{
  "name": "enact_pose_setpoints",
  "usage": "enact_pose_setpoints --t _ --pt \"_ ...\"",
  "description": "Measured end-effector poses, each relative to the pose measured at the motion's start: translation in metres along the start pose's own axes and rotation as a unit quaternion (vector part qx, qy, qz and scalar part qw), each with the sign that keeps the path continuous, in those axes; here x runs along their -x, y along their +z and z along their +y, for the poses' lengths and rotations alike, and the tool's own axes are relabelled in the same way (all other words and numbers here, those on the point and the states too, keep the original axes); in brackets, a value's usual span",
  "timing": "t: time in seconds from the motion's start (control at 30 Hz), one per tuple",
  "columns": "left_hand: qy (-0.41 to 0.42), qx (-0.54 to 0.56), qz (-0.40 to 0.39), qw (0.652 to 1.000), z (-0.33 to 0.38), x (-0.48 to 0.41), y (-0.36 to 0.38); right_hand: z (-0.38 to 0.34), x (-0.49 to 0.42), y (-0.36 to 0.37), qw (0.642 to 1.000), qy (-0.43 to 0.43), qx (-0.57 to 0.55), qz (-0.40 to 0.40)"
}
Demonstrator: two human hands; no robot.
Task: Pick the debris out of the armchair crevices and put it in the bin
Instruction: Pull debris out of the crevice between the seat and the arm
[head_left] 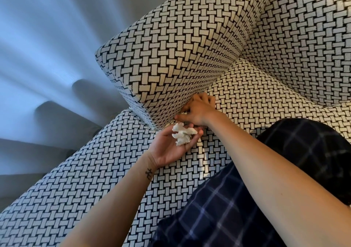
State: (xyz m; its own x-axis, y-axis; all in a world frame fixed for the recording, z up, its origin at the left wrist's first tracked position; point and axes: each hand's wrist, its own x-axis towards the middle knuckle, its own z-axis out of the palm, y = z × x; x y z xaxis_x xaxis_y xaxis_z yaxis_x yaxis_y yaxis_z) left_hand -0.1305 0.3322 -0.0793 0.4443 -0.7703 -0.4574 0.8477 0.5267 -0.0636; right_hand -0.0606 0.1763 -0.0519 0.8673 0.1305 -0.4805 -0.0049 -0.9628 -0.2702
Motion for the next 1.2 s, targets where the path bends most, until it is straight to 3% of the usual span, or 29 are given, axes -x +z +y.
enact_pose_setpoints --t 0.2,0.67,0.87,1.2 --pt "-0.033 -0.037 -0.015 0.999 0.003 0.0 -0.001 0.006 -0.002 0.023 0.983 -0.002 -0.133 0.125" --pt "-0.027 -0.035 0.023 0.999 0.003 -0.004 0.01 0.019 0.012 0.019 0.943 -0.013 -0.306 0.129" --pt "0.047 -0.083 0.084 0.992 -0.005 -0.018 0.03 0.028 0.047 -0.012 0.88 -0.011 -0.47 0.074" --pt "0.088 -0.216 0.064 0.97 -0.026 -0.083 0.135 0.098 0.104 -0.089 0.825 0.019 -0.529 0.2"
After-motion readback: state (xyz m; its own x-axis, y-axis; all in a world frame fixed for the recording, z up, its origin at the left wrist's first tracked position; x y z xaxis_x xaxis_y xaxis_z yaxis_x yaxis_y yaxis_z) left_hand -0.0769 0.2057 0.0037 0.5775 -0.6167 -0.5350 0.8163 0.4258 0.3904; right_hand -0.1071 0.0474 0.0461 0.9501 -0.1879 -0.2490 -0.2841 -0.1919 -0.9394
